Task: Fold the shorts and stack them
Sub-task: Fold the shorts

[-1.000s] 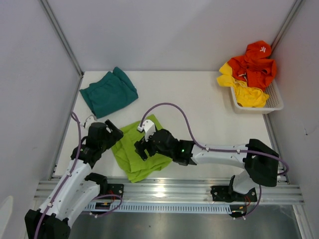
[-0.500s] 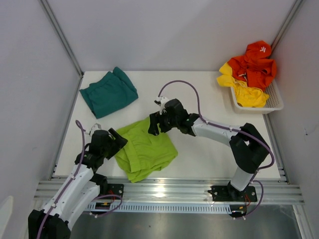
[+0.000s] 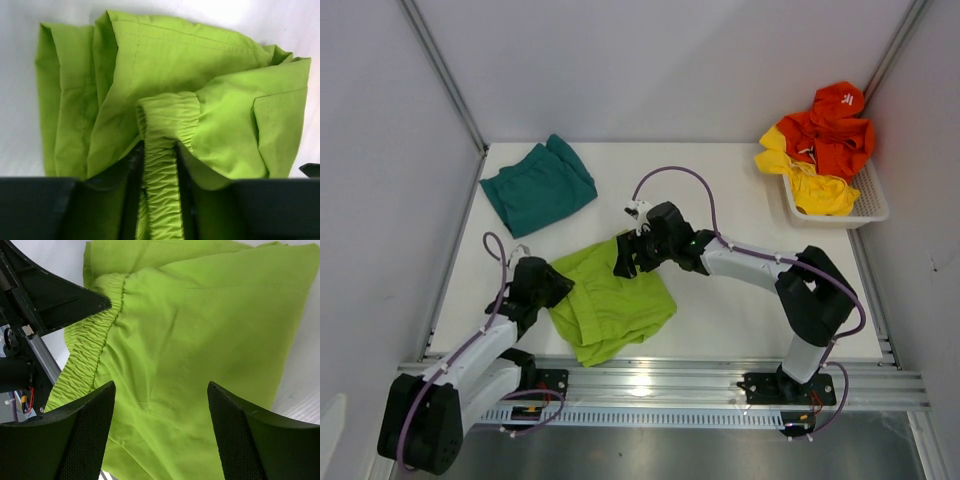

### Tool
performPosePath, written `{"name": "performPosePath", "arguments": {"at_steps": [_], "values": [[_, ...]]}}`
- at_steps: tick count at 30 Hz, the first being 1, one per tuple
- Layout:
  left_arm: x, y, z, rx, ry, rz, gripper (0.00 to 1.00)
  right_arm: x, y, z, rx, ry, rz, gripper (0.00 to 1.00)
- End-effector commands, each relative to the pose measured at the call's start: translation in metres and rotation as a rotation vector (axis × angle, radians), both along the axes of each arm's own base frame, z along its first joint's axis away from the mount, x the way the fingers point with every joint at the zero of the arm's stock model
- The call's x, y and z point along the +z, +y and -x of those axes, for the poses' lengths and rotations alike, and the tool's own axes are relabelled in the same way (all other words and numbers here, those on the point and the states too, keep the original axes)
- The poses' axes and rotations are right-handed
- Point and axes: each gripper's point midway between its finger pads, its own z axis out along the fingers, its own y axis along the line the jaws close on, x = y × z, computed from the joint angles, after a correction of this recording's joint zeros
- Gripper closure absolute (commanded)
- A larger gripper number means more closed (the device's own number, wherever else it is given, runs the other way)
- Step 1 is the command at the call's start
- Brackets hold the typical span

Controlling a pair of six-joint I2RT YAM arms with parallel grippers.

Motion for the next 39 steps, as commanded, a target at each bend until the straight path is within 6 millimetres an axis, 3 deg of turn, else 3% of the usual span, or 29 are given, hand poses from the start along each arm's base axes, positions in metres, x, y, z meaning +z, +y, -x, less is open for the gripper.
{"name": "performPosePath", "arguments": {"at_steps": [1,3,5,10,17,24,27,33,37,39], "values": [[0.017,0.000,-0.023,0.015,-0.108,0.010,0.70,0.010,0.003,-0.002,0.010,-0.022,-0.035,0.24],[0.020,0.002,-0.025,0.022,-0.116,-0.006,0.91,0.010,0.003,-0.002,0.009,-0.023,-0.039,0.25],[0.031,0.005,-0.029,0.023,-0.142,-0.025,0.99,0.007,0.002,-0.003,0.010,-0.018,-0.034,0.25],[0.060,0.014,-0.026,0.025,-0.166,-0.077,1.00,-0.013,-0.001,-0.007,-0.009,0.018,0.000,0.26],[0.067,0.005,0.003,-0.017,-0.131,-0.012,1.00,-0.023,-0.002,-0.016,-0.017,0.030,-0.001,0.27],[0.041,0.009,0.039,-0.005,-0.076,0.016,1.00,-0.046,0.002,-0.026,-0.019,0.062,0.033,0.26],[0.028,0.000,0.049,-0.032,-0.046,0.043,1.00,-0.052,0.002,-0.031,-0.025,0.069,0.039,0.26],[-0.013,-0.003,0.066,-0.026,0.073,0.041,1.00,-0.047,0.003,-0.037,-0.036,0.066,0.028,0.27],[-0.013,-0.007,0.066,-0.037,0.037,0.066,1.00,-0.044,0.003,-0.039,-0.032,0.066,0.025,0.26],[-0.014,-0.008,0.067,-0.050,0.030,0.067,0.91,-0.045,0.003,-0.039,-0.027,0.068,0.031,0.23]]}}
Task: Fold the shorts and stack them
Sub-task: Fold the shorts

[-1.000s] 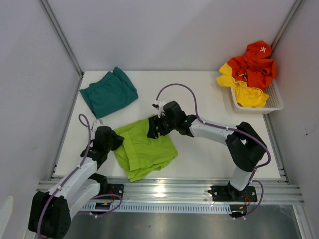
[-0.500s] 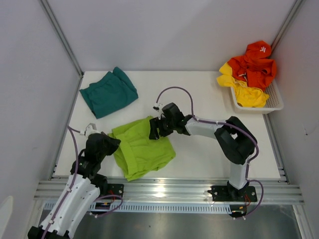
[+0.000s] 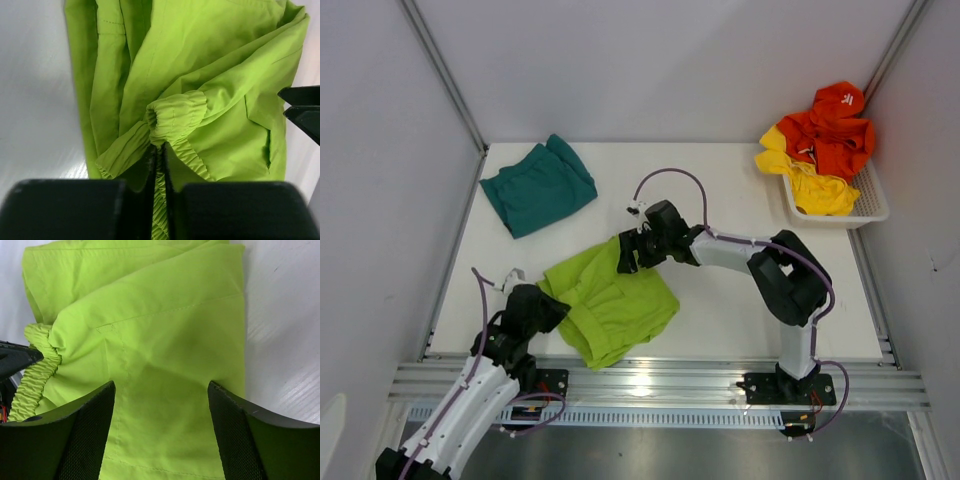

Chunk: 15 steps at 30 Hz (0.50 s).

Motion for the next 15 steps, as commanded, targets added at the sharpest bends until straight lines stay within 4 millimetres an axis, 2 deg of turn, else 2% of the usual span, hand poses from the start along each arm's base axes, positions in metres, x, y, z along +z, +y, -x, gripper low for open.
{"name": "performPosePath", "arguments": {"at_steps": [1,2,3,5,7,8,12,14,15], "values": [[-0.010,-0.007,0.010,-0.039,0.026,0.023,0.86,0.004,0.008,-0.008,0.017,-0.008,-0.013,0.22],[0.003,-0.011,0.005,-0.051,-0.004,0.038,0.76,0.000,0.005,-0.006,0.020,0.011,0.005,0.21],[-0.010,-0.011,0.011,-0.064,0.025,0.033,0.71,0.001,0.008,-0.008,0.028,0.013,0.002,0.19],[-0.008,-0.016,0.010,-0.090,0.017,0.051,0.58,-0.005,0.008,-0.004,0.055,0.060,-0.001,0.14],[-0.008,-0.017,0.010,-0.105,0.011,0.044,0.52,-0.004,0.011,-0.002,0.085,0.093,-0.027,0.13],[-0.007,-0.019,0.010,-0.110,0.008,0.045,0.45,-0.010,0.009,-0.001,0.086,0.116,-0.017,0.13],[-0.001,-0.026,0.012,-0.146,0.006,0.067,0.41,-0.020,0.004,-0.007,0.079,0.182,-0.050,0.18],[0.005,-0.028,0.011,-0.149,0.001,0.071,0.41,-0.021,0.003,-0.006,0.079,0.225,-0.102,0.18],[0.008,-0.029,0.010,-0.153,-0.003,0.072,0.41,-0.020,-0.003,-0.013,0.064,0.229,-0.120,0.17]]}}
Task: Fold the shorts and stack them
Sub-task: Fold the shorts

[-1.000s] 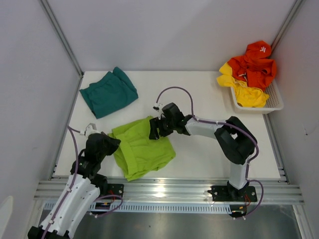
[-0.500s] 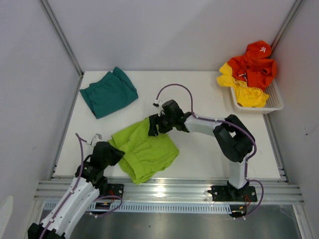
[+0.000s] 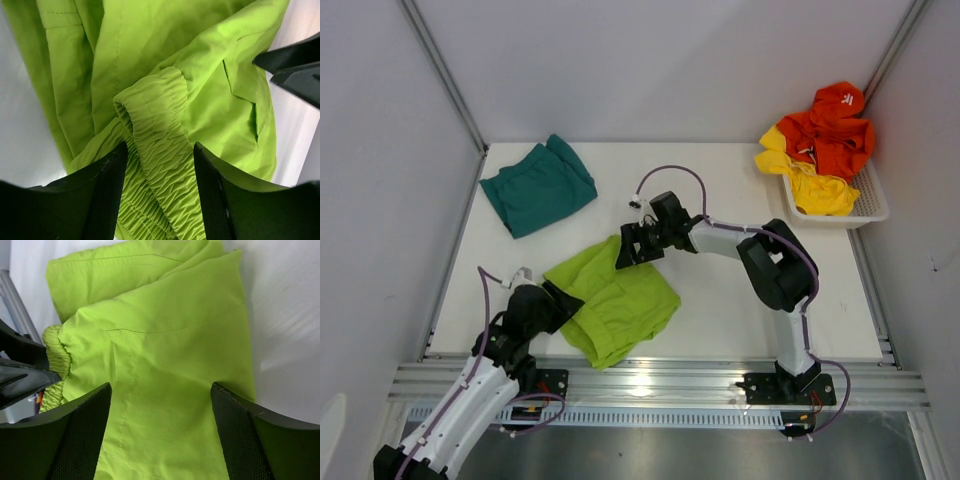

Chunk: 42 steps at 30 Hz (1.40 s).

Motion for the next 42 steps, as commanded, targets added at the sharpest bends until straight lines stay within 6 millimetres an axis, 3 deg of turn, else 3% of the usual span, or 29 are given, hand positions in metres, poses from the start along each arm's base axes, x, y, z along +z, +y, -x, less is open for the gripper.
{"name": "performPosePath", "arguments": {"at_steps": [1,2,10,16,19,24,26,29,33,42], "values": [[0.006,-0.009,0.008,-0.064,0.027,0.008,0.41,-0.011,-0.012,-0.001,-0.009,0.092,-0.045,0.17],[0.016,-0.010,0.004,-0.064,0.010,0.010,0.41,-0.010,-0.014,-0.002,-0.012,0.093,-0.051,0.17],[0.029,-0.012,0.004,-0.102,0.028,-0.018,0.39,0.021,-0.021,-0.005,0.004,0.050,-0.098,0.15],[0.041,-0.016,0.010,-0.106,0.045,0.009,0.38,0.017,-0.031,-0.017,-0.030,0.029,-0.042,0.14],[0.050,-0.010,0.014,-0.070,0.058,0.003,0.29,0.015,-0.035,-0.021,-0.046,0.024,-0.029,0.13],[0.050,0.001,0.021,-0.017,0.122,-0.033,0.27,0.011,-0.038,-0.025,-0.056,0.028,-0.025,0.13],[0.046,0.000,0.022,-0.010,0.134,-0.024,0.16,0.009,-0.039,-0.025,-0.057,0.029,-0.020,0.12],[0.040,-0.005,0.017,-0.008,0.132,0.000,0.10,0.007,-0.039,-0.027,-0.061,0.030,-0.020,0.09],[0.029,-0.015,0.013,-0.031,0.152,0.033,0.10,0.006,-0.041,-0.029,-0.068,0.029,-0.016,0.07],[0.030,-0.022,-0.014,-0.014,0.097,0.039,0.14,0.011,-0.043,-0.028,-0.073,0.019,-0.019,0.07]]}}
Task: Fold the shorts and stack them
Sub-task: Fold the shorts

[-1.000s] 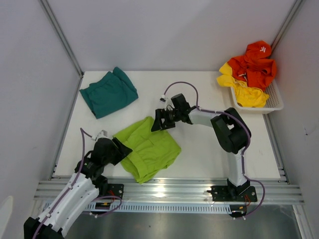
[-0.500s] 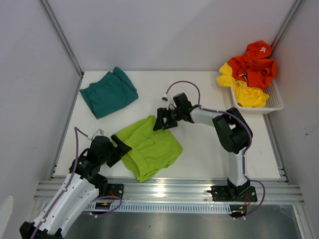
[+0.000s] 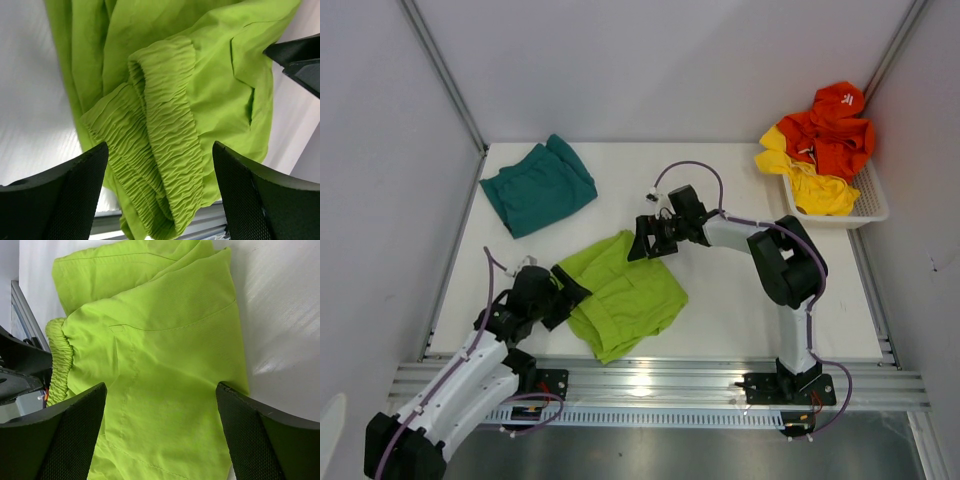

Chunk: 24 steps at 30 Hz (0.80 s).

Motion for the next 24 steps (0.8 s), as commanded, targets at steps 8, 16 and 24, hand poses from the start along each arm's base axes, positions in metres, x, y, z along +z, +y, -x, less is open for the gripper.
{"name": "performPosePath", "arguments": {"at_steps": [8,16,24], "values": [[-0.020,-0.017,-0.027,-0.024,-0.011,0.014,0.17,0.010,-0.013,-0.008,-0.035,-0.045,0.030,0.07],[-0.019,-0.013,-0.051,-0.017,-0.094,-0.056,0.45,0.002,-0.025,-0.013,-0.086,-0.040,0.083,0.13],[-0.033,-0.025,-0.093,-0.068,-0.079,-0.139,0.99,-0.007,-0.042,-0.012,-0.152,-0.043,0.148,0.29]]}}
